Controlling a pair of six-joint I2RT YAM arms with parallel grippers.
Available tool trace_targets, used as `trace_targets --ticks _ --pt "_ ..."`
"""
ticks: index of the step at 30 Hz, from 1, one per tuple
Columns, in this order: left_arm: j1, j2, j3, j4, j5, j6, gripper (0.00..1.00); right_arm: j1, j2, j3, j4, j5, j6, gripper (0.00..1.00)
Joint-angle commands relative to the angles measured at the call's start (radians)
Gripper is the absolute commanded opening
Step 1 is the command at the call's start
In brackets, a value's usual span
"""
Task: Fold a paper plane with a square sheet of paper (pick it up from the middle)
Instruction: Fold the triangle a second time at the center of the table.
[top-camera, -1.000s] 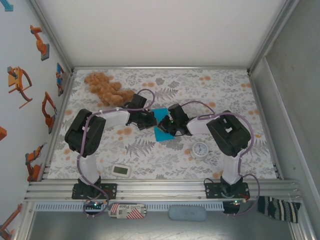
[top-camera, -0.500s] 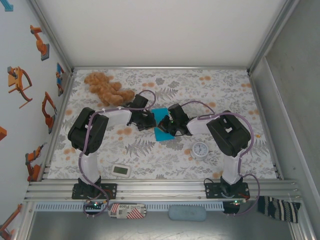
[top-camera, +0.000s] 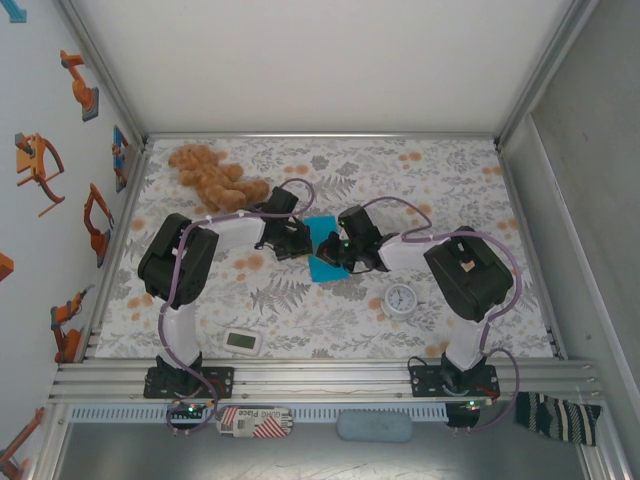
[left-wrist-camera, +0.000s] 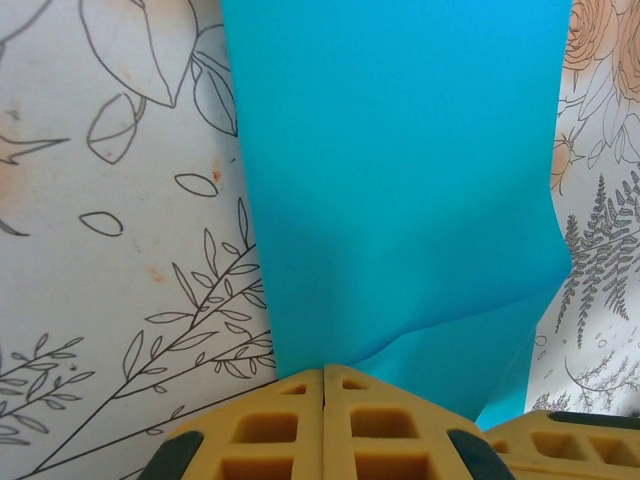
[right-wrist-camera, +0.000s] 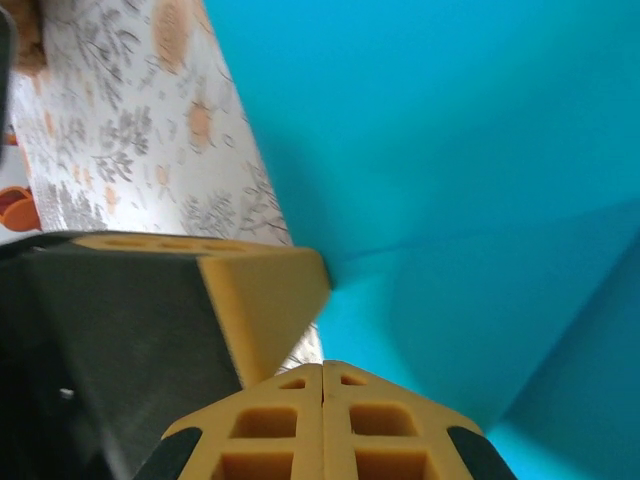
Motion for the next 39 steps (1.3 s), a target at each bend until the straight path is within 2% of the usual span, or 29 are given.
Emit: trace_targets --ticks 1,11,19,28,34,39 --pt "-0.005 0.051 -0.004 -0.074 -0.042 0.027 0.0 0.004 -0.003 -0.034 0.004 -0.021 -0.026 0.0" --pt "-0.005 0.081 -0.004 -0.094 -0.059 0.023 0.0 0.003 0.021 -0.062 -0.057 0.024 -0.023 0.0" --pt "-0.006 0.089 0.009 -0.105 -0.061 0.037 0.0 -0.007 -0.065 -0.015 -0.048 0.028 -0.067 0.0" --pt "-0.005 0.093 0.015 -0.12 -0.069 0.043 0.0 -0.044 0.043 0.028 -0.045 0.008 -0.102 0.0" --pt "-0.004 0.105 0.012 -0.134 -0.091 0.042 0.0 -0.061 0.04 -0.051 -0.012 0.025 -0.091 0.0" --pt "-0.001 0.114 0.016 -0.135 -0.087 0.052 0.0 -0.084 -0.038 -0.149 0.097 0.025 -0.059 0.0"
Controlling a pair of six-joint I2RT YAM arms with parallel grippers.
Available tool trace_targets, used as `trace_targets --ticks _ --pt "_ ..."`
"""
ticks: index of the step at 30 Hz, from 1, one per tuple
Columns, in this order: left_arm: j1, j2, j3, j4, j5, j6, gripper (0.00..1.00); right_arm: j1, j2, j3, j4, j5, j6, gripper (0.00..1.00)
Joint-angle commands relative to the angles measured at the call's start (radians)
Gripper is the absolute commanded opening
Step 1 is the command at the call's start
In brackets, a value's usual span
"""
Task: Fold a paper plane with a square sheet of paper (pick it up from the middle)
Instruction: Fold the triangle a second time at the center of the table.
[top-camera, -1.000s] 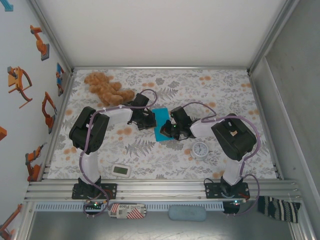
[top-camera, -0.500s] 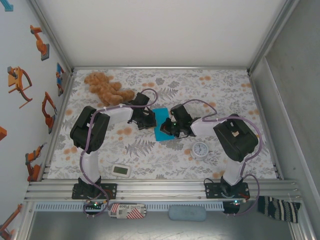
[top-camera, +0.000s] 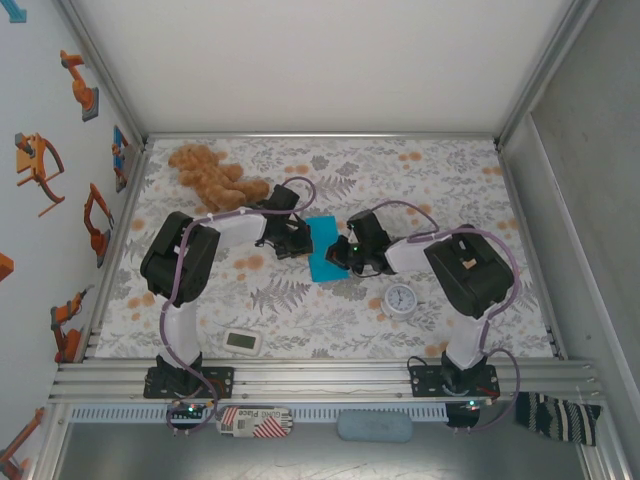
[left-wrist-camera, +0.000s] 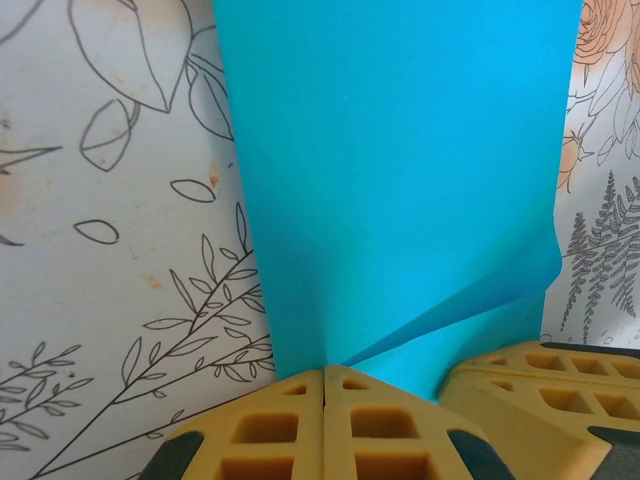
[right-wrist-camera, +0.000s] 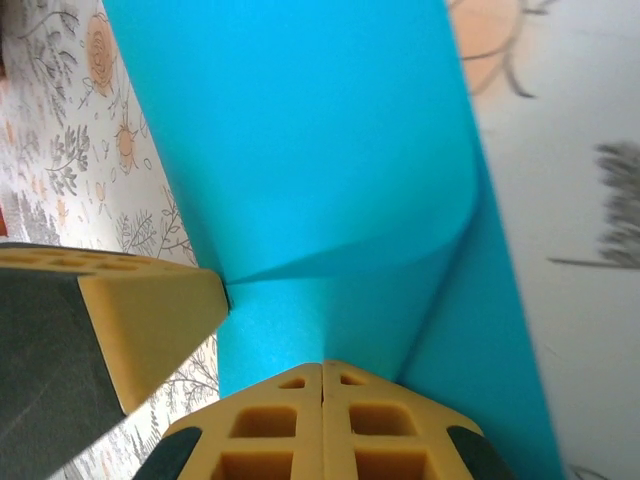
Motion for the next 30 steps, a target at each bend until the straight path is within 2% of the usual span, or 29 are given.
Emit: trace_targets --ticks 1,5,11,16,22,30 --pt "0.0 0.09 -0.026 -0.08 -0.087 0.037 0.0 -0.025 -0.06 -0.065 0.022 0.03 0.015 0.0" --pt "0.0 0.091 -0.012 -0.088 -0.077 0.065 0.0 -0.024 -0.09 -0.02 0.014 0.022 0.002 0.0" --pt "-0.001 0.097 0.0 -0.096 -0.071 0.065 0.0 -0.021 -0.005 0.073 -0.008 -0.01 -0.006 0.0" --pt "-0.002 0.097 -0.001 -0.096 -0.075 0.058 0.0 -0.023 0.033 0.097 -0.057 0.015 -0.015 0.0" --pt "-0.001 0.098 -0.001 -0.109 -0.092 0.059 0.0 -0.037 0.031 0.062 -0.098 0.065 -0.026 0.0" --pt "0.002 0.106 -0.004 -0.123 -0.092 0.086 0.0 -0.13 -0.019 -0.046 -0.014 0.05 0.057 0.0"
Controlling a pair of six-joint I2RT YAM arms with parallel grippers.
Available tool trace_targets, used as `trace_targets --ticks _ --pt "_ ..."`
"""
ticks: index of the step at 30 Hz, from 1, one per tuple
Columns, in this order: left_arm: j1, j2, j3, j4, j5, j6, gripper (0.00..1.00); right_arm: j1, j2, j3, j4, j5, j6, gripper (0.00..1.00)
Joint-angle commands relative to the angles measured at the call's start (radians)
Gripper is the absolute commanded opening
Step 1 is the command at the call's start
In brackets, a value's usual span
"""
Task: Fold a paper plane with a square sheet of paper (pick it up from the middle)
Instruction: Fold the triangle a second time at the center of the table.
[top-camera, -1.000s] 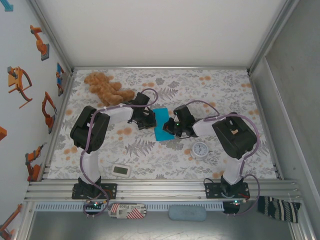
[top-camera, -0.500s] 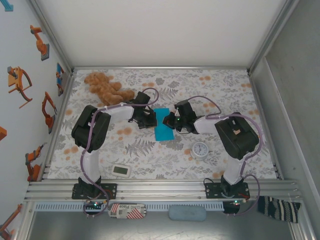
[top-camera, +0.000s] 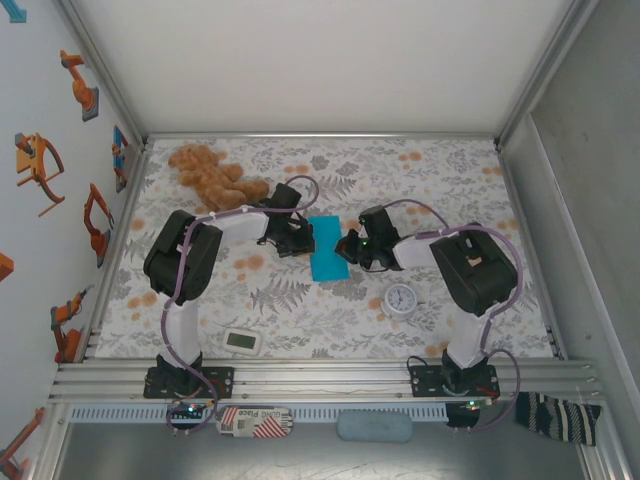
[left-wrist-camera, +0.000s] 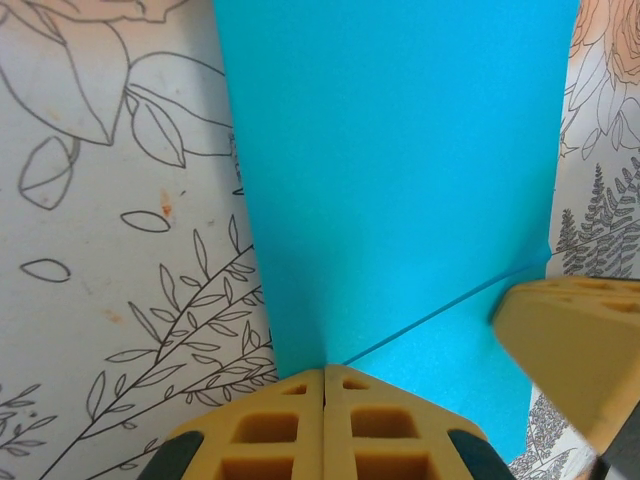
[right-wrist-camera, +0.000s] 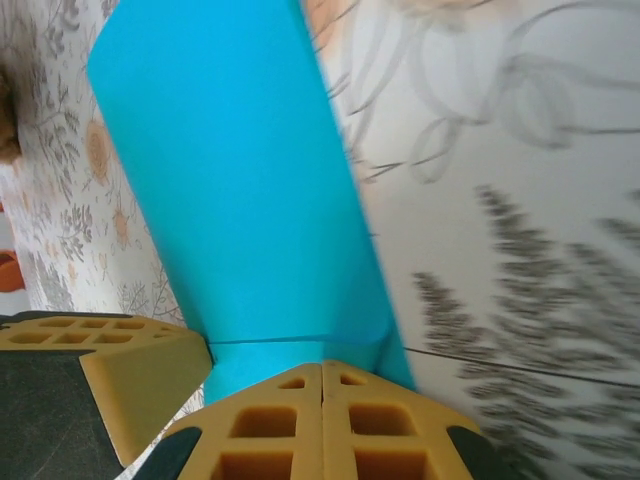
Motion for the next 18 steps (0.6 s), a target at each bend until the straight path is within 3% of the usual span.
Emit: trace_targets --ticks 1,9,18 --pt "0.002 0.086 -0.035 -0.107 -0.101 0.038 0.0 -0.053 -0.037 -0.042 -0.033 0.052 0.029 0.0" --pt "0.003 0.088 0.006 -0.107 -0.085 0.082 0.0 -0.07 -0.16 0.02 -0.164 0.093 -0.067 0.0" --pt "0.004 0.098 0.055 -0.123 -0.058 0.16 0.0 0.013 -0.04 0.1 -0.135 -0.009 -0.072 0.0"
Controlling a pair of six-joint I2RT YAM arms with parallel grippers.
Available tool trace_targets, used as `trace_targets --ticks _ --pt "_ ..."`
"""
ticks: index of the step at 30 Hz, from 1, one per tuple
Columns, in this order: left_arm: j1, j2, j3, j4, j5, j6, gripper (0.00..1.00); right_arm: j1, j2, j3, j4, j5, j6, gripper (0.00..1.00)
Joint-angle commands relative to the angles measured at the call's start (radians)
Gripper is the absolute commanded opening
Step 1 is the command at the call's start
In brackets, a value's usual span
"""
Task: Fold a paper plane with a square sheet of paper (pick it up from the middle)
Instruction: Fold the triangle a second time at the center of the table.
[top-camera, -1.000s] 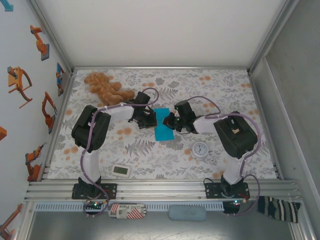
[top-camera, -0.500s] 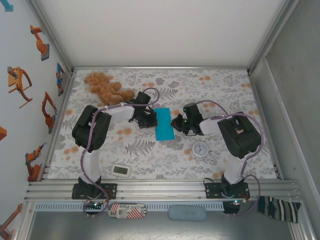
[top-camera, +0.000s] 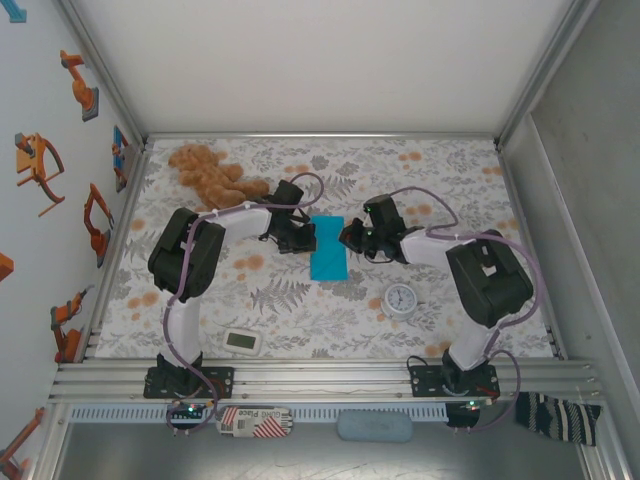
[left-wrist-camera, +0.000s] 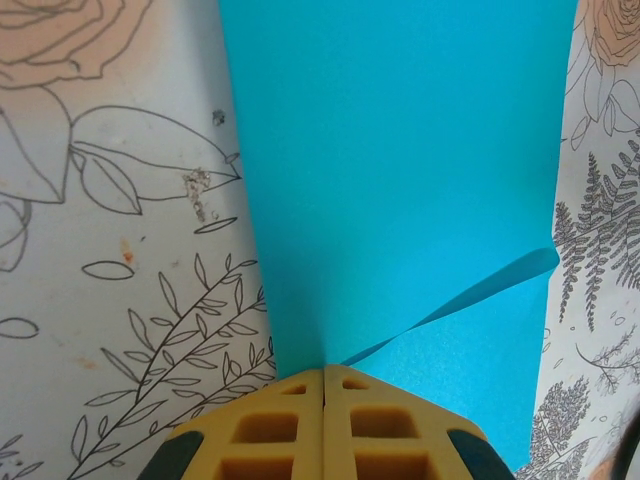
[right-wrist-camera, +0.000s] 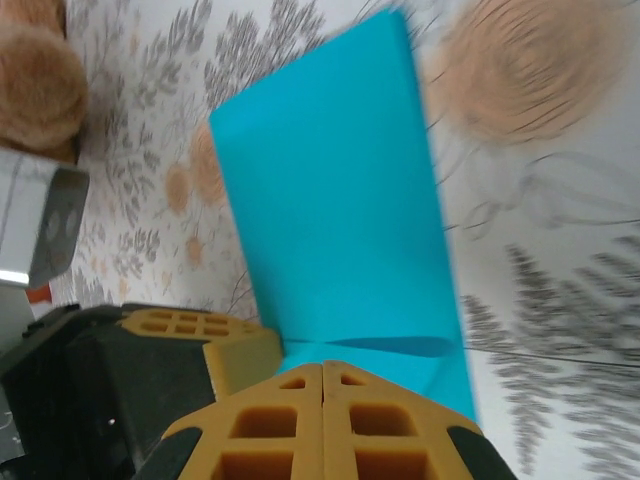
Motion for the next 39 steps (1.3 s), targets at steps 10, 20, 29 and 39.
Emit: trace_targets --ticks 10,20,29,39 --pt "0.007 0.083 -0.011 -0.106 -0.096 0.052 0.0 -0.005 0.107 0.037 -0.075 0.036 -0.02 0.0" --pt "0.016 0.086 -0.011 -0.1 -0.086 0.052 0.0 -0.083 0.002 -0.029 -0.064 0.073 -0.009 0.0" --pt "0.016 0.084 -0.004 -0.076 -0.054 0.037 0.0 0.02 0.01 0.032 -0.034 -0.013 -0.011 0.0" --pt "0.017 0.08 0.002 -0.066 -0.037 0.023 0.0 0.063 0.12 0.02 0.049 -0.034 0.068 0.0"
